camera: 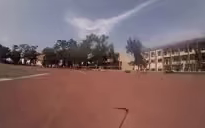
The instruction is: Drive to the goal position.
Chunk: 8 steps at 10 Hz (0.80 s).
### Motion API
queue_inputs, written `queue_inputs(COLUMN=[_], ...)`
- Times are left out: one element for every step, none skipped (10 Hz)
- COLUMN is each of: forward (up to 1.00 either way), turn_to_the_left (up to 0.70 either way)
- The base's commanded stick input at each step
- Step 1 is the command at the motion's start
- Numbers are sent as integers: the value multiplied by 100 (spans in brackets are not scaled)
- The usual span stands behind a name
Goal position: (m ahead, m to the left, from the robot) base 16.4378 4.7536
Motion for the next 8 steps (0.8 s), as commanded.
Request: queue_inputs(forward=[70,70,70,70,70,70,70,70], turn_to_the_left=[0,0,0,0,0,0,0,0])
